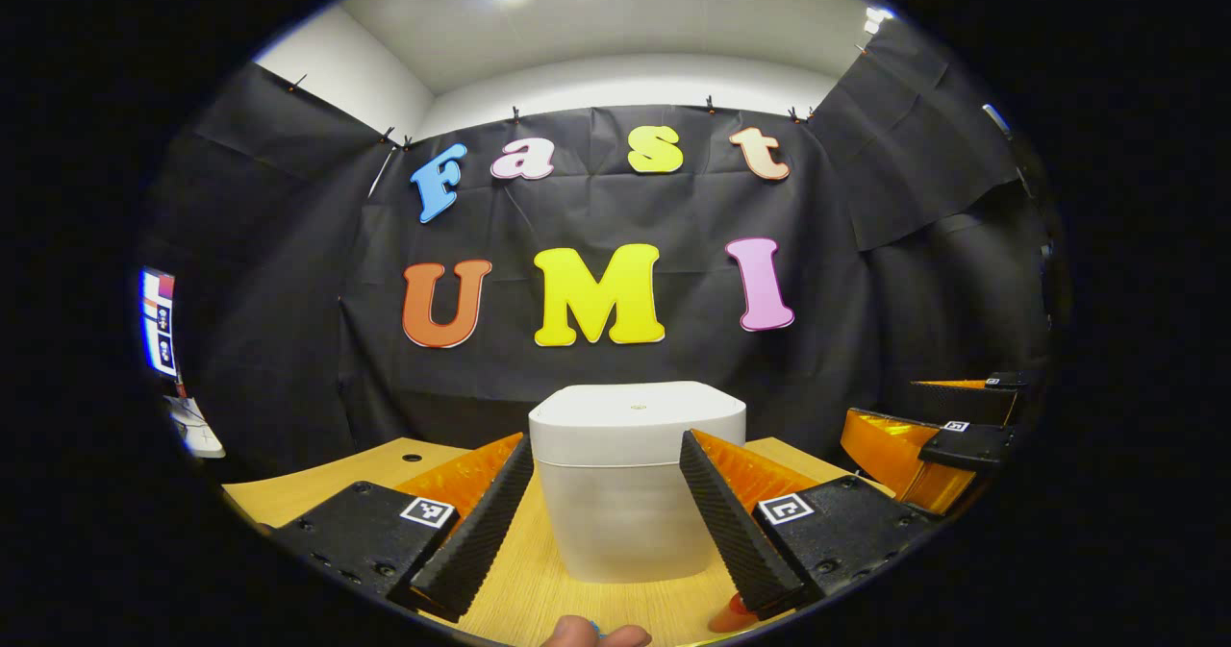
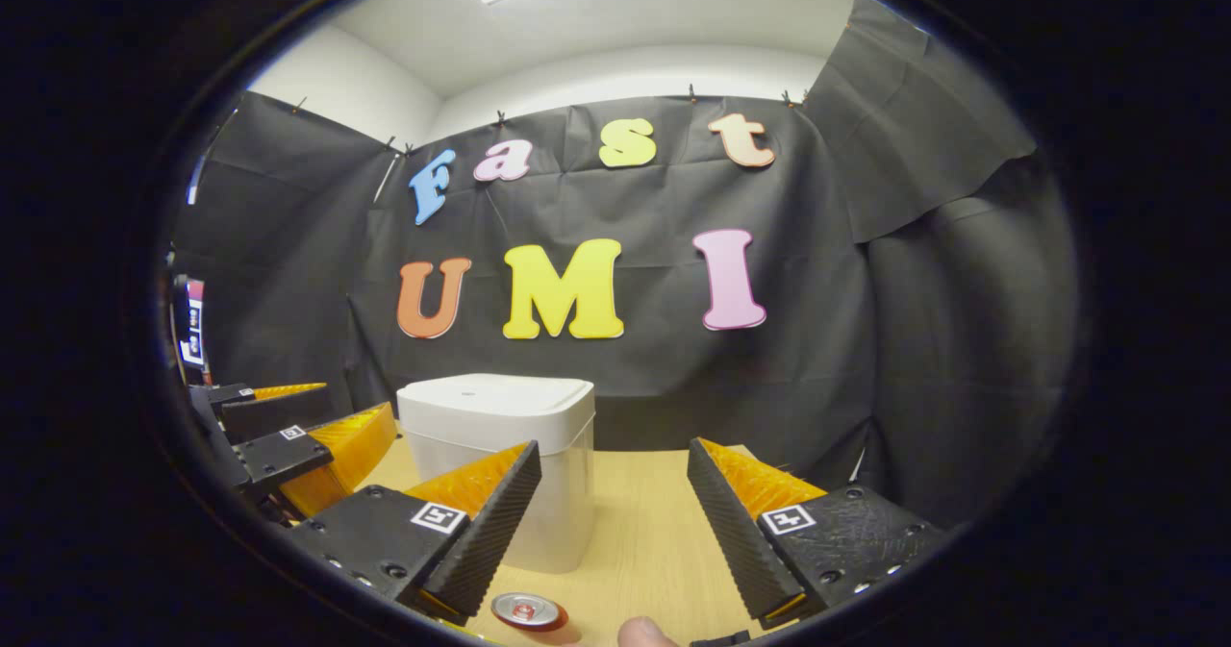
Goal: Press the lid of the desktop garbage bin to open it, pick up the crumpled paper on the desktop and throw it into the bin, then pick up the pop can on the desktop and drop it into the bin, and finally close the garbage bin lid.
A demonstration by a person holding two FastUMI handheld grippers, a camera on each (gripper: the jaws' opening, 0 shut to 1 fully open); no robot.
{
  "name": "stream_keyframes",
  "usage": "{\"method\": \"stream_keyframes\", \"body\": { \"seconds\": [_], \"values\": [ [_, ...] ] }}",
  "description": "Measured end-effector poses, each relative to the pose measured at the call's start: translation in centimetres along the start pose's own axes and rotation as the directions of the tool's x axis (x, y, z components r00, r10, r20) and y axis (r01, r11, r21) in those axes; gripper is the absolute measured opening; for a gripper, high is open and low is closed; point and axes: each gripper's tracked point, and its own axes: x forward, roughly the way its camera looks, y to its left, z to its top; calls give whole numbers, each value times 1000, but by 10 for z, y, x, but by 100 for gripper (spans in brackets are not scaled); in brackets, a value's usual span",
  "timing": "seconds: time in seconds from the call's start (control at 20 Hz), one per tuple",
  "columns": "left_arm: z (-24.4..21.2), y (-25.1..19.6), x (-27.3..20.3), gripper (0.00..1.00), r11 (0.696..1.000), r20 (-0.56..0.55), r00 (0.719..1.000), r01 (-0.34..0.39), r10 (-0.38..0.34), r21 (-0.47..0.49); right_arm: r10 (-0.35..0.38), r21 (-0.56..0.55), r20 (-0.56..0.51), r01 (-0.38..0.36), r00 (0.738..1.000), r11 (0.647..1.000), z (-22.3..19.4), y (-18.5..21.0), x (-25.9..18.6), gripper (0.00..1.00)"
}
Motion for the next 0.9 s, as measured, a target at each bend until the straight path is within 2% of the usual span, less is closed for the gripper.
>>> {"method": "stream_keyframes", "body": {
  "seconds": [0.3, 0.55, 0.7, 0.75, 0.9],
  "values": [
    [-5, 14, 2, 98, 1000, -14, 1000, -4, 4, -3, 31, -7, -16, -31, 999, 999, 1, 18, 9, 97],
    [-6, 28, -4, 98, 1000, -13, 1000, -20, 20, -12, 74, -10, -18, -74, 997, 997, 11, 42, 19, 95],
    [-9, 36, -8, 98, 1000, -8, 1000, -29, 29, -12, 82, -12, -24, -82, 996, 997, 20, 56, 30, 97],
    [-10, 38, -10, 99, 999, -12, 1000, -29, 29, -17, 81, -7, -30, -81, 996, 997, 20, 61, 36, 94],
    [-10, 45, -14, 98, 999, -12, 999, -32, 32, -19, 99, -3, -51, -99, 994, 995, 26, 78, 51, 94]
  ]
}}
